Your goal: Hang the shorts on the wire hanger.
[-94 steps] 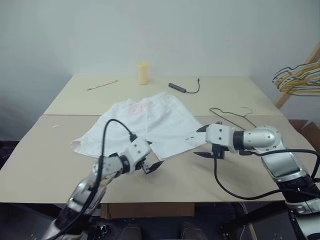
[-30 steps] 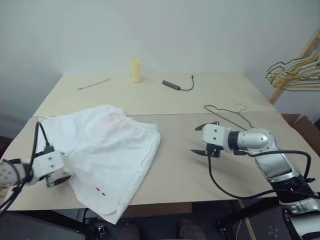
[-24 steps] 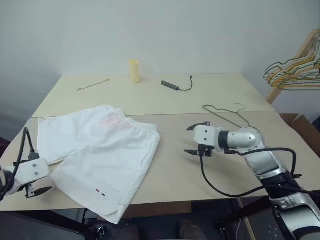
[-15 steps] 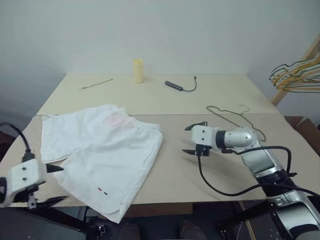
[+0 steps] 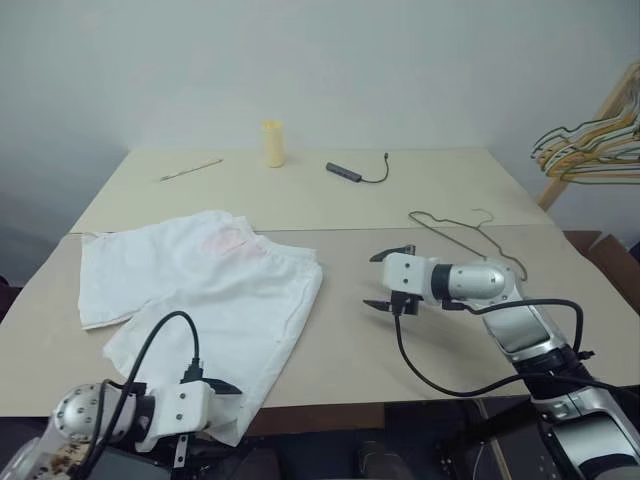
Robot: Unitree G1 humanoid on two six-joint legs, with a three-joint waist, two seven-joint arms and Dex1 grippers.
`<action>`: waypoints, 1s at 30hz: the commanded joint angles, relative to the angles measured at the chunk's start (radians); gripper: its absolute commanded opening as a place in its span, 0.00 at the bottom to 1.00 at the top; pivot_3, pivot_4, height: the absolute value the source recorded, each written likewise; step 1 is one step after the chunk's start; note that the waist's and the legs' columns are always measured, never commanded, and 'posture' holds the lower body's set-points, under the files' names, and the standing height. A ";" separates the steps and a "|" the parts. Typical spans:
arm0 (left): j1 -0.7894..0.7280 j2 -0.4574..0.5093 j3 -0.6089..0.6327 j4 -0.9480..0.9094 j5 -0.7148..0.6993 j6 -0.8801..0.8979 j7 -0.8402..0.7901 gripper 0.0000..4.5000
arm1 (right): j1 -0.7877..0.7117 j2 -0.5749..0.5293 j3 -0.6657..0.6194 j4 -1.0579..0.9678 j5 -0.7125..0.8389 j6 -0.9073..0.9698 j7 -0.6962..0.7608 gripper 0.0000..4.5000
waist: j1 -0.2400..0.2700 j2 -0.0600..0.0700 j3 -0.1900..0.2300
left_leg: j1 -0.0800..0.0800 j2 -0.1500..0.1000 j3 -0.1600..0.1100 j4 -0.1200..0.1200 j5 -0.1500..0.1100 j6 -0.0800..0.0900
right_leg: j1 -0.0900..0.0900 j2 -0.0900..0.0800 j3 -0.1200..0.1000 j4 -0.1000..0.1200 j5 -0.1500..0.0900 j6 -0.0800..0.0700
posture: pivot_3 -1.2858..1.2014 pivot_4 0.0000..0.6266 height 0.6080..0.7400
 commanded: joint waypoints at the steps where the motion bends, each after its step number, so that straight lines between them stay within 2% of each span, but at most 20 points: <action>1: -0.015 -0.009 -0.034 0.014 0.067 -0.076 0.055 0.99 | -0.002 0.000 -0.051 -0.057 0.036 0.020 -0.013 1.00 | -0.004 0.000 0.000 | 0.000 0.000 0.000 0.000 0.000 0.000 | 0.000 0.000 0.000 0.000 0.000 0.000 | 0.53 0.00 1.00; 4: -0.011 -0.017 -0.049 0.002 0.035 -0.066 0.058 0.99 | -0.001 -0.004 -0.049 -0.055 0.033 0.021 -0.017 1.00 | -0.007 0.000 0.000 | 0.000 0.000 0.000 0.000 0.000 0.000 | 0.000 0.000 0.000 0.000 0.000 0.000 | 0.53 0.00 1.00; 5: -0.011 -0.016 -0.051 0.001 0.035 -0.067 0.059 0.91 | -0.002 -0.004 -0.048 -0.053 0.031 0.020 -0.018 1.00 | -0.008 0.000 0.000 | 0.000 0.000 0.000 0.000 0.000 0.000 | 0.000 0.000 0.000 0.000 0.000 0.000 | 0.53 0.00 1.00; 7: -0.010 -0.007 -0.054 0.006 0.047 -0.069 0.065 0.81 | -0.006 -0.003 -0.048 -0.050 0.031 0.020 -0.019 1.00 | -0.008 0.001 0.000 | 0.001 0.000 0.000 0.000 0.000 0.000 | 0.000 0.000 0.000 0.000 0.000 0.000 | 0.53 0.00 1.00; 11: -0.008 0.006 -0.053 0.022 0.051 -0.069 0.067 0.51 | -0.011 0.000 -0.045 -0.044 0.029 0.019 -0.021 1.00 | -0.009 0.001 -0.001 | 0.001 0.000 0.000 0.000 0.000 0.000 | 0.000 0.000 0.000 0.001 0.000 0.000 | 0.54 0.00 1.00; 17: 0.022 0.016 -0.018 0.008 -0.076 -0.014 0.029 0.06 | -0.007 -0.006 -0.033 -0.026 0.005 0.002 -0.031 1.00 | -0.012 0.002 -0.001 | 0.001 0.000 0.000 0.000 0.000 0.000 | 0.000 0.000 0.000 0.000 0.000 0.000 | 0.54 0.00 1.00; 18: 0.025 0.019 -0.016 0.008 -0.088 -0.008 0.023 0.01 | -0.007 -0.006 -0.033 -0.026 0.004 0.001 -0.031 1.00 | -0.011 0.002 -0.001 | 0.000 0.000 0.000 0.000 0.000 0.000 | 0.000 0.000 0.000 0.000 0.000 0.000 | 0.54 0.00 1.00; 24: 0.011 0.015 0.047 0.034 -0.163 0.019 0.025 0.01 | -0.016 0.006 -0.026 -0.018 -0.014 -0.010 -0.045 1.00 | -0.008 0.002 -0.001 | 0.001 0.000 0.000 0.000 0.000 0.000 | 0.000 0.000 0.000 0.001 0.000 0.000 | 0.53 0.00 1.00; 30: 0.043 0.060 0.159 0.017 -0.281 0.083 -0.042 0.01 | -0.036 0.018 0.051 0.044 -0.115 -0.187 -0.094 1.00 | -0.014 0.002 -0.001 | 0.001 0.001 0.000 0.000 0.000 0.000 | 0.000 0.000 0.000 0.001 0.000 0.000 | 0.53 0.00 1.00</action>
